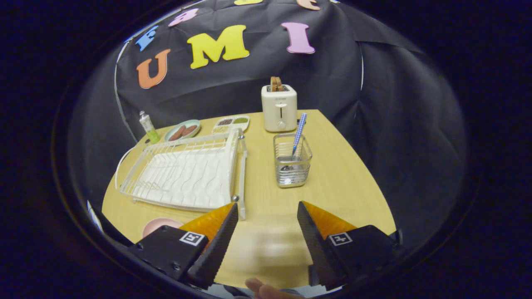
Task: Take the plate from the dish rack, then take the spoon from the basket and place it into the plate.
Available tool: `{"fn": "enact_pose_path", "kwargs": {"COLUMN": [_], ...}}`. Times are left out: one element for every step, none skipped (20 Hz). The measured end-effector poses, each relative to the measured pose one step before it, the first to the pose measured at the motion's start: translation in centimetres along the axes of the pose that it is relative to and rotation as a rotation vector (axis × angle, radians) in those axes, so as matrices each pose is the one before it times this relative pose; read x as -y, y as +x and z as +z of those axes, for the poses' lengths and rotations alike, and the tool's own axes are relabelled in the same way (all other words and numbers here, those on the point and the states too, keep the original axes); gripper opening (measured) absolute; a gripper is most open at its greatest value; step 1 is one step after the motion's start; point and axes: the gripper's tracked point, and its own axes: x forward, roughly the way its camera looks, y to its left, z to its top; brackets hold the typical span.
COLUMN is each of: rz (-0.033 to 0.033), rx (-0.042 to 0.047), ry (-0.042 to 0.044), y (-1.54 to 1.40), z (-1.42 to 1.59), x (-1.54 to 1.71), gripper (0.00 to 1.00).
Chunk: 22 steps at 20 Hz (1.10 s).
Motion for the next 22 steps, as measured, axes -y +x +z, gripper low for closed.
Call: {"fn": "enact_pose_path", "kwargs": {"rz": [-0.00674,0.00054,0.00378,0.00194,0.0033,0.01386,0.01485,0.0155,0.01271,0.01948,-0.00226,0.01219,0.01019,-0.00595,0.00006,-0.01121,0.00417,0.00364,-0.01569,-0.00127,-0.00575,0.0195], "rx": [0.01577,0.01137,0.01121,0.00712,0.01153,0.01018,0.00888,0.00594,0.00618,0.00722,0.00647,0.01477,0.00697,0.00657,0.0114,0.01207,0.00369,-0.00415,-0.00089,-0.00436,-0.01585,-0.0021], "ry": [0.00045,0.00007,0.00044,-0.00537,-0.0066,-0.00762,-0.00533,-0.00351,0.00307,0.00523,0.00672,0.007,0.00347,-0.0039,-0.00259,0.002,-0.00057,-0.00226,-0.00331,-0.00137,-0.00105,0.00497], "y": [0.548,0.665,0.74,0.976,0.929,0.919,0.989,1.088,1.14,1.019,1.023,0.957,0.981,0.706,0.85,0.936,0.811,0.836,0.787,0.703,0.514,0.214], "z": [1.072,0.903,0.976,0.943,1.013,0.958,0.934,0.843,0.785,0.78,0.615,0.731,0.626,0.356,0.532,0.379,0.097,-0.105,-0.084,-0.226,-0.357,-0.08], "x": [0.876,0.729,0.549,0.641,0.495,0.209,0.104,0.115,0.103,-0.09,0.242,0.16,-0.103,0.218,0.135,0.279,0.011,-0.14,0.355,0.002,0.039,-0.454], "gripper": [0.93,0.93,0.93,0.93,0.93,0.93,0.93,0.93,0.93,0.93,0.93,0.92,0.91,0.9,0.9,0.9,0.88,0.87,0.84,0.8,0.75,0.7]}}
